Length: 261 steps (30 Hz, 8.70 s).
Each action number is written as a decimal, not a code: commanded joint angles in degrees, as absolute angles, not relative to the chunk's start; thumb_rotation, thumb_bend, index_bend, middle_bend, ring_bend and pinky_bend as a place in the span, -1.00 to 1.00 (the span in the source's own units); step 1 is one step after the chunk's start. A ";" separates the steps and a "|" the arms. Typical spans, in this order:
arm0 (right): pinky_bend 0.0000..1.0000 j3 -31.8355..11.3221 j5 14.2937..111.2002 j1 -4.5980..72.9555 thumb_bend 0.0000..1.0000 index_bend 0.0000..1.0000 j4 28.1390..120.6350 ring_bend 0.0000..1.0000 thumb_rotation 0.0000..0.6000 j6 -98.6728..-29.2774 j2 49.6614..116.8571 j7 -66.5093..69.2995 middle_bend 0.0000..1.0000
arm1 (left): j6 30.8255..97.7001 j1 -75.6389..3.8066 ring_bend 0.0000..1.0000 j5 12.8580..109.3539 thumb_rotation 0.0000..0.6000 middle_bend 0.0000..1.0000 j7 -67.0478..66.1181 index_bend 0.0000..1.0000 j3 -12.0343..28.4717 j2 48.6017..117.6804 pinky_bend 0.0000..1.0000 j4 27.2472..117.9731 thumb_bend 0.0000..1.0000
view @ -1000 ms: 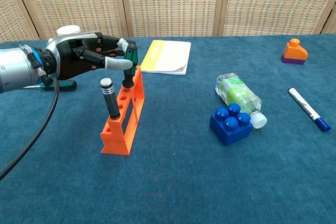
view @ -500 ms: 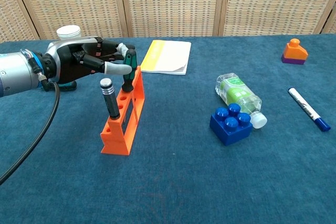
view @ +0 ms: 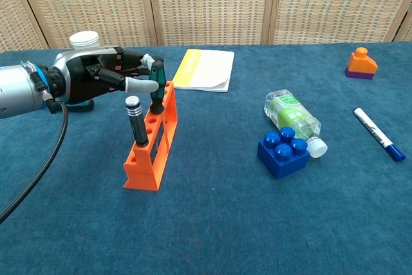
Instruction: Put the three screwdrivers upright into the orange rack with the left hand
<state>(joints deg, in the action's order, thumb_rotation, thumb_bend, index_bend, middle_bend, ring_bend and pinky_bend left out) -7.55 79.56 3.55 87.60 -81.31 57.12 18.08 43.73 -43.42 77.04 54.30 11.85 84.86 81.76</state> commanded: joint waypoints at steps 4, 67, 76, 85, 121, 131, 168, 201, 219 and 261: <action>-1.00 -7.52 79.61 3.56 -1.00 -1.00 87.66 -1.00 1.00 -81.31 57.13 18.03 -1.00 | 43.80 -43.21 -1.00 77.38 1.00 -1.00 54.62 -0.06 11.63 84.57 -1.00 81.70 -0.11; -1.00 -7.11 81.44 2.61 -1.00 -1.00 88.29 -1.00 1.00 -83.65 56.34 19.98 -1.00 | 43.21 -43.00 -1.00 90.00 1.00 -1.00 75.60 -1.00 6.77 61.23 -1.00 95.67 1.00; -1.00 -7.09 81.40 2.63 -1.00 -1.00 88.23 -1.00 1.00 -83.53 56.27 20.19 -1.00 | 44.49 -43.72 -1.00 90.02 1.00 -1.00 76.23 -1.00 5.19 64.46 -1.00 93.78 1.00; -1.00 -7.09 81.38 2.67 -1.00 -1.00 88.09 -1.00 1.00 -83.45 56.30 20.32 -1.00 | 45.13 -44.65 -1.00 89.02 1.00 -1.00 74.71 -1.00 4.97 66.36 -1.00 94.25 1.00; -1.00 -7.15 81.32 2.51 -1.00 -1.00 87.74 -1.00 1.00 -83.59 56.12 21.36 -1.00 | 46.18 -46.48 -1.00 86.92 1.00 -1.00 68.81 -1.00 5.06 66.61 -1.00 98.44 1.00; -1.00 -7.15 81.39 2.49 -1.00 -1.00 87.63 -1.00 1.00 -83.62 56.10 21.60 -1.00 | 45.75 -47.21 -1.00 86.50 1.00 -1.00 67.45 -1.00 5.65 66.43 -1.00 99.59 1.00; -1.00 -7.34 80.31 2.76 -1.00 -1.00 88.13 -1.00 1.00 -82.97 56.53 19.10 -1.00 | 51.88 -45.04 -1.00 54.00 1.00 -1.00 2.15 -1.00 5.90 66.73 -1.00 92.19 -1.00; -1.00 -9.19 74.26 3.89 -1.00 -1.00 87.30 -1.00 1.00 -78.70 57.34 16.58 -1.00 | 36.36 -48.48 -1.00 49.60 1.00 -1.00 -2.13 -0.24 10.44 95.70 -1.00 45.39 -0.56; -1.00 -9.86 72.77 4.48 -1.00 -1.00 86.83 -1.00 1.00 -77.45 58.06 14.91 -1.00 | 31.19 -48.66 -1.00 53.55 1.00 -1.00 2.54 -0.16 13.35 99.84 -1.00 37.01 -0.49; -1.00 -9.78 75.04 4.04 -1.00 -1.00 86.32 -1.00 1.00 -78.28 57.72 18.27 -1.00 | 43.36 -39.21 -1.00 56.18 1.00 -1.00 12.47 0.46 22.09 77.05 -1.00 77.35 -0.04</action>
<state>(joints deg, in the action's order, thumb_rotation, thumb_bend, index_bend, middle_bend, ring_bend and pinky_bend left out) -9.78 75.03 4.05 86.31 -78.27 57.72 18.27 42.67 -40.25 56.40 10.59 21.00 79.10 74.73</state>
